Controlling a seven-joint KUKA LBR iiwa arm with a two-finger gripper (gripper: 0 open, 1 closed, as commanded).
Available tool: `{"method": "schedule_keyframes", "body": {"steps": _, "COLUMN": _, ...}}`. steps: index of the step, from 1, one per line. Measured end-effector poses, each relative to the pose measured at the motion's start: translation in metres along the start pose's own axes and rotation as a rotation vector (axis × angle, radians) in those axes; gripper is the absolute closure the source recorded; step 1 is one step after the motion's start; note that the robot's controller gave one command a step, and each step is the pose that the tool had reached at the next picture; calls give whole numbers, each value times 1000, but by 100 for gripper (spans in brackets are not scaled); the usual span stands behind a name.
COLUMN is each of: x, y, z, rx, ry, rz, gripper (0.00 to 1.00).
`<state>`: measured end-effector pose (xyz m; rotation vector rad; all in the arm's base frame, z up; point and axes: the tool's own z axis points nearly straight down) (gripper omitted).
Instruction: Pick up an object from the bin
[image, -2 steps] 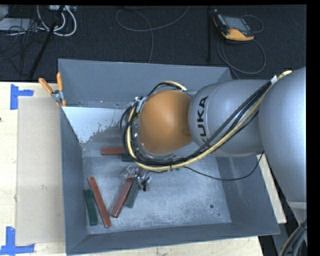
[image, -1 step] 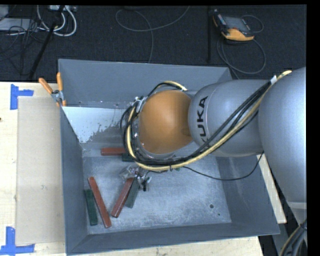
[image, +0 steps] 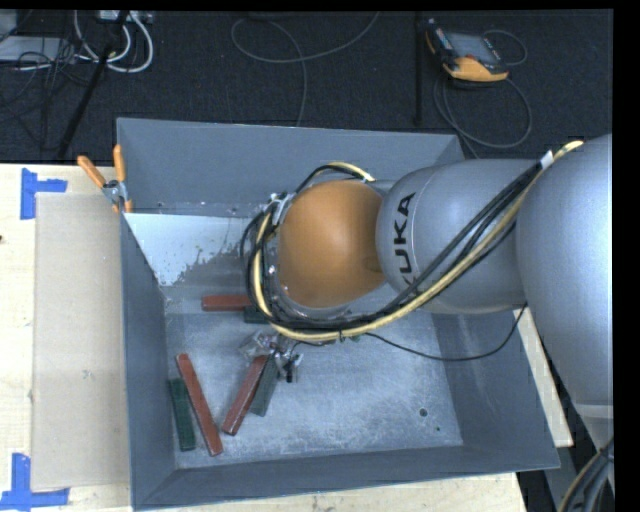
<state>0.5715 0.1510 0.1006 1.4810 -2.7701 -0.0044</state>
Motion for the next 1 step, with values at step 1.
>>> {"method": "schedule_keyframes", "body": {"steps": 1, "x": 38, "y": 7, "z": -110, "rx": 6, "ry": -5, "rz": 186, "gripper": 100}}
